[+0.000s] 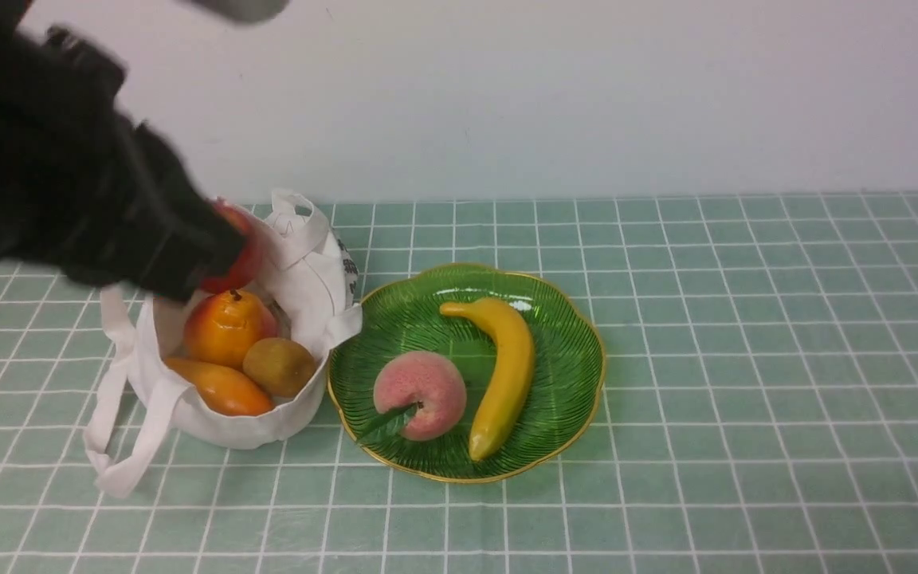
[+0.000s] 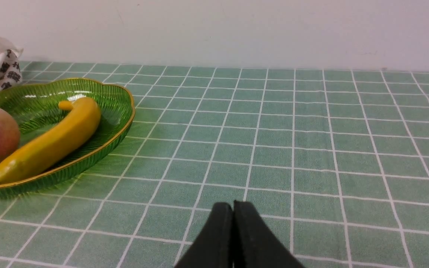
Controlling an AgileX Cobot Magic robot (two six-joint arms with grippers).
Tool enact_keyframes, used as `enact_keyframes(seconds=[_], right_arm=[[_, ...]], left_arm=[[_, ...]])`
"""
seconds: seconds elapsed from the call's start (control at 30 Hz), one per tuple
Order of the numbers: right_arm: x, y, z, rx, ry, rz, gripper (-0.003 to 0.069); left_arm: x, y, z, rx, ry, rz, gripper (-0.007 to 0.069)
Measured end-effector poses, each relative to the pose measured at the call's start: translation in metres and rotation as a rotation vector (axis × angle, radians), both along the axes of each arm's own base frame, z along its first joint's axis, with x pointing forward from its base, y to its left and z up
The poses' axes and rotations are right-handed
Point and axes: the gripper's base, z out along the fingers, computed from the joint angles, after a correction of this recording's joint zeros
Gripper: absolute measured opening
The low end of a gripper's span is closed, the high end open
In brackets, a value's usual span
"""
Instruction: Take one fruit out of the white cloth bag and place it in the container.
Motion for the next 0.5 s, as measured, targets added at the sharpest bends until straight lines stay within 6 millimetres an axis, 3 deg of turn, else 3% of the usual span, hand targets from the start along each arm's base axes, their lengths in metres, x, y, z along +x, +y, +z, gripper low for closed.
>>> enact_keyframes(seconds=[0.1,0.13,0.3,0.5], right_arm=[[0.0,0.0,0.0,0.0,0.0,0.0,-0.0015],[0.0,0.0,0.0,0.0,0.0,0.0,-0.0015],[0.0,0.0,0.0,0.0,0.0,0.0,-0.0015],[0.0,0.0,0.0,0.0,0.0,0.0,-0.0015]], left_arm=[[-0.034,0.016,-0.023,-0.076,-0.119,0.04,-0.0008],[-0.037,0.018,-0.025,-0.097,-0.159,0.05,-0.0008],[-0.081,0.043,-0.088,-0.309,-0.476,0.147,-0.0008],[-0.113,0.06,-0.14,-0.508,-0.648,0.217,-0.0008]])
